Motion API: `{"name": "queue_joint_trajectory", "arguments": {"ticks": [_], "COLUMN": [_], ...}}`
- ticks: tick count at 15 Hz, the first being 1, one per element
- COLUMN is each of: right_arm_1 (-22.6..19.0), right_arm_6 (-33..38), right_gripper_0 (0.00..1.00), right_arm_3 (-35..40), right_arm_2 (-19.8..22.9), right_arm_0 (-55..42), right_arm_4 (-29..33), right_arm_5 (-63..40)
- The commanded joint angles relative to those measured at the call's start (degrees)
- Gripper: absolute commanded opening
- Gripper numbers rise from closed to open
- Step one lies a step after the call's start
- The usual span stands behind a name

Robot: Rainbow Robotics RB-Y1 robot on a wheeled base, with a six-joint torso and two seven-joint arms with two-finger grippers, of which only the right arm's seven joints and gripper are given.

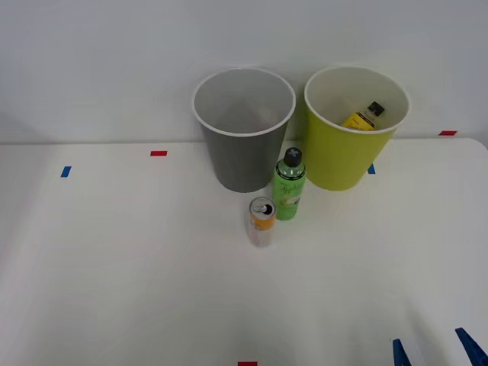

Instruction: Put cans in the gray bin, plastic bottles in the light green bin

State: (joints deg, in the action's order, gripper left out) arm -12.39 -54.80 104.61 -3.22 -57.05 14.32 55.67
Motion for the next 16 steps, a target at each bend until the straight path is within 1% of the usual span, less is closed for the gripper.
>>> {"name": "queue_joint_trajectory", "arguments": {"ticks": [1, 6, 11, 13, 16], "right_arm_1": [-2.1, -3.8, -5.0, -4.4, -3.3], "right_arm_6": [6.2, 6.6, 6.7, 7.1, 7.4], "right_gripper_0": [1.0, 1.0, 1.0, 1.0, 1.0], "right_arm_3": [0.0, -0.1, -1.4, -1.4, -1.4], "right_arm_2": [2.9, 5.0, 5.2, 6.5, 6.7], "right_arm_0": [-0.3, -0.3, -0.3, -0.2, -0.2], "right_arm_4": [2.6, 3.4, 2.8, 4.5, 5.6], "right_arm_5": [1.9, 2.0, 3.4, 3.7, 4.2]}}
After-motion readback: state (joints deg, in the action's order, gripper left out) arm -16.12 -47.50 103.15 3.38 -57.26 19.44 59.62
